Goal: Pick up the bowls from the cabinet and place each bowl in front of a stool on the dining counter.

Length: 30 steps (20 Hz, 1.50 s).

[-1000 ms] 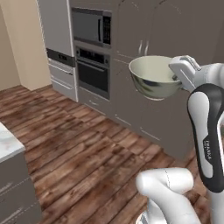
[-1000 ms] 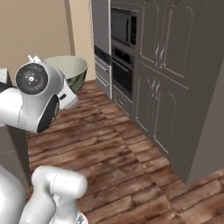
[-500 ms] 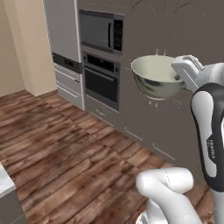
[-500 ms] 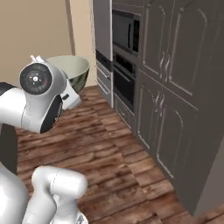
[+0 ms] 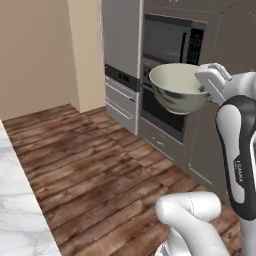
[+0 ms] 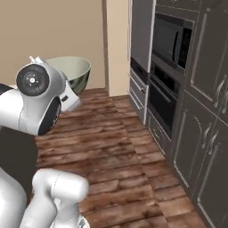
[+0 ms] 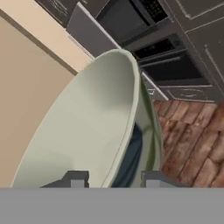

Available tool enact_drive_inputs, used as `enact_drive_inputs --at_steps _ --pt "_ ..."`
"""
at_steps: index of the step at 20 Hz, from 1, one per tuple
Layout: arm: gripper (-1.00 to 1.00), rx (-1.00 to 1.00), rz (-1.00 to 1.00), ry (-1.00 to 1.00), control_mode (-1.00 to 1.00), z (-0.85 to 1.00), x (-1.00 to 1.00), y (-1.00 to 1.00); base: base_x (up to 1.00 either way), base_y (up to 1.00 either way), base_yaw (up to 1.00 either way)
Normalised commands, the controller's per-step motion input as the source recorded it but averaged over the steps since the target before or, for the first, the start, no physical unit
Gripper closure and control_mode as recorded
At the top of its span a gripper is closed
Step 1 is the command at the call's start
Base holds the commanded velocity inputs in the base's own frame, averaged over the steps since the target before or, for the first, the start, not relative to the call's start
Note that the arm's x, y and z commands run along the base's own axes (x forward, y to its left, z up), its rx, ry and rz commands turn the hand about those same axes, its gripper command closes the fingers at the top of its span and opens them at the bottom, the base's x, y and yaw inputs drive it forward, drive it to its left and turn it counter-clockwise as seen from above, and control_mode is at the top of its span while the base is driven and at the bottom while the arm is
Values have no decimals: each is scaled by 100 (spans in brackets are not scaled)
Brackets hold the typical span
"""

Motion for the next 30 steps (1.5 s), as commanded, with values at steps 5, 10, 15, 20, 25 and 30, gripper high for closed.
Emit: enact_drive_inputs --at_steps 5,10,15,20,25,30 --pt "100 0 0 0 100 0 0 0 100 0 40" --pt "100 0 0 0 100 0 0 0 100 0 40" --pt "100 0 0 0 100 0 0 0 100 0 46" --pt "100 0 0 0 100 0 0 0 100 -6 50" --pt "100 0 0 0 100 0 0 0 100 -37 47" --pt "100 0 0 0 100 0 0 0 100 -94 33"
